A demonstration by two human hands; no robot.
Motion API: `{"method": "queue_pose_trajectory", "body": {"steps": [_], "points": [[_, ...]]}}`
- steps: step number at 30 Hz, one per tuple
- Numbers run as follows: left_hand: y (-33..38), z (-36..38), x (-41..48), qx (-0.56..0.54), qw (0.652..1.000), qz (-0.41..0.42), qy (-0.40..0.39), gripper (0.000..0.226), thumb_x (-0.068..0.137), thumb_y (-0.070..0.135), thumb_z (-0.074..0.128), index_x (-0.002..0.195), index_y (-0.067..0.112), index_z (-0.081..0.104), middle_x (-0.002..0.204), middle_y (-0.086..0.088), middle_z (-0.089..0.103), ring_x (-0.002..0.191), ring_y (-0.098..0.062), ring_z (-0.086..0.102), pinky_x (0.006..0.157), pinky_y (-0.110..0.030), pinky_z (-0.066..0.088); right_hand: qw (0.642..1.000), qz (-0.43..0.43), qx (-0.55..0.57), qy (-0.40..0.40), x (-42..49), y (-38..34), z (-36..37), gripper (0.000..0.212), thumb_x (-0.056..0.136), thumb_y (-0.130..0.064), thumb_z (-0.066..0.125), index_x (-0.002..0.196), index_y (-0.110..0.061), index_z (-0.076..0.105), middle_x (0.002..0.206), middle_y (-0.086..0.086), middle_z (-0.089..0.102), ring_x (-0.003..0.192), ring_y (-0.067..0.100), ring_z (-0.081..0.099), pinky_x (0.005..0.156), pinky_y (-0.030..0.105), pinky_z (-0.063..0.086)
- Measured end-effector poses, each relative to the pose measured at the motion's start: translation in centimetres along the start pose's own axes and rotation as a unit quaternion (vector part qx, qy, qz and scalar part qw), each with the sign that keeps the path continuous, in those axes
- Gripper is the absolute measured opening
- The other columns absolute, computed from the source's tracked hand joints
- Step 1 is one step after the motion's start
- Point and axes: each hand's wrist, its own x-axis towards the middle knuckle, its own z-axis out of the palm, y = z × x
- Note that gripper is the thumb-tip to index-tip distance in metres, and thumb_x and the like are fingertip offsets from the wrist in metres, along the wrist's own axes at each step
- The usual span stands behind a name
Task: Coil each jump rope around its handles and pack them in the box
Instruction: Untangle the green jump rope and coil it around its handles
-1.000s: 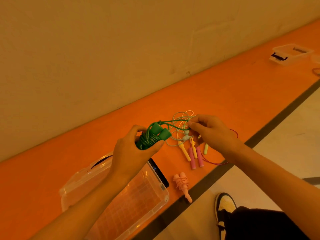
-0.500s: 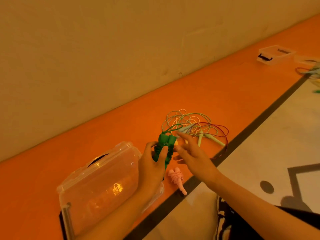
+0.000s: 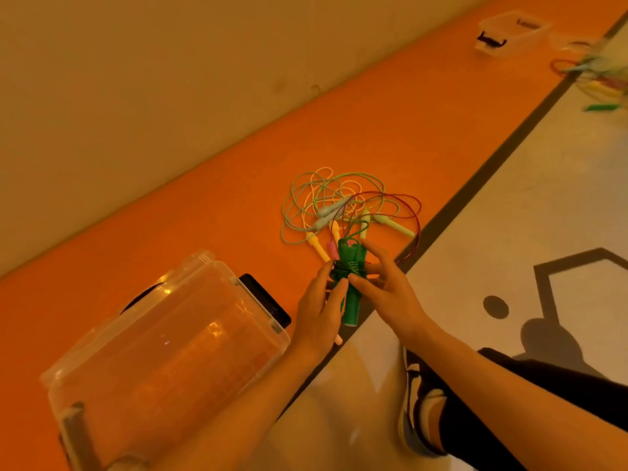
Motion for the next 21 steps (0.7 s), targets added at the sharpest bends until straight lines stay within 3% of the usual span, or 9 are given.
{"method": "queue_pose_trajectory", "body": {"steps": [3, 6, 10, 13, 16, 21], "points": [[-2.2, 0.2, 1.4, 0.068, 0.998, -0.009, -0.010, 0.058, 0.085, 0.065, 0.041, 0.138, 0.044, 0.048, 0.119, 0.010, 0.055, 0.110, -0.007, 0.057, 0.091, -0.049, 0.054, 0.999, 0.031, -0.011, 0.001, 1.6, 3.1, -1.3, 0.062, 0.092, -0.018, 0.068, 0.141, -0.048, 0.042, 0.114, -0.004, 0.065, 0.101, 0.013, 0.067, 0.076, 0.029, 0.060], [-4.9, 0.2, 2.3, 0.169, 0.986, 0.006, 0.011, 0.061, 0.087, 0.068, 0.034, 0.141, 0.042, 0.041, 0.117, 0.015, 0.047, 0.109, -0.009, 0.051, 0.089, -0.047, 0.053, 0.997, 0.062, -0.051, -0.016, 3.2, 6.7, -2.1, 0.063, 0.092, -0.022, 0.069, 0.140, -0.052, 0.041, 0.113, -0.003, 0.063, 0.104, 0.018, 0.066, 0.080, 0.039, 0.061], [-9.2, 0.2, 3.7, 0.276, 0.960, -0.016, 0.050, 0.062, 0.095, 0.064, 0.033, 0.148, 0.032, 0.037, 0.137, 0.002, 0.042, 0.123, -0.017, 0.043, 0.095, -0.043, 0.050, 0.990, 0.090, -0.095, -0.044, 4.9, 11.2, -2.1, 0.063, 0.092, -0.020, 0.069, 0.142, -0.048, 0.040, 0.103, -0.008, 0.060, 0.098, 0.014, 0.065, 0.072, 0.027, 0.060], [-11.8, 0.0, 4.7, 0.343, 0.936, -0.032, 0.065, 0.055, 0.098, 0.059, 0.036, 0.147, 0.033, 0.040, 0.136, -0.001, 0.044, 0.121, -0.019, 0.044, 0.094, -0.043, 0.048, 0.984, 0.100, -0.137, -0.059, 5.8, 14.6, -1.8, 0.064, 0.090, -0.026, 0.072, 0.140, -0.049, 0.041, 0.105, -0.010, 0.061, 0.099, 0.012, 0.064, 0.079, 0.030, 0.059], [-13.5, 0.6, 5.1, 0.391, 0.918, -0.024, 0.064, 0.067, 0.094, 0.067, 0.025, 0.148, 0.031, 0.037, 0.135, 0.000, 0.042, 0.121, -0.019, 0.043, 0.096, -0.041, 0.046, 0.979, 0.113, -0.157, -0.065, 6.5, 17.6, -1.4, 0.062, 0.088, -0.025, 0.074, 0.138, -0.046, 0.044, 0.101, -0.013, 0.060, 0.094, 0.011, 0.064, 0.082, 0.032, 0.057], [-16.4, 2.4, 5.7, 0.379, 0.921, -0.068, 0.062, 0.078, 0.090, 0.072, 0.018, 0.155, 0.030, 0.028, 0.154, -0.004, 0.030, 0.138, -0.026, 0.033, 0.107, -0.048, 0.042, 0.975, 0.132, -0.168, -0.065, 7.6, 21.6, -1.0, 0.065, 0.088, -0.021, 0.074, 0.143, -0.037, 0.044, 0.101, -0.016, 0.059, 0.093, 0.008, 0.062, 0.086, 0.034, 0.056]]}}
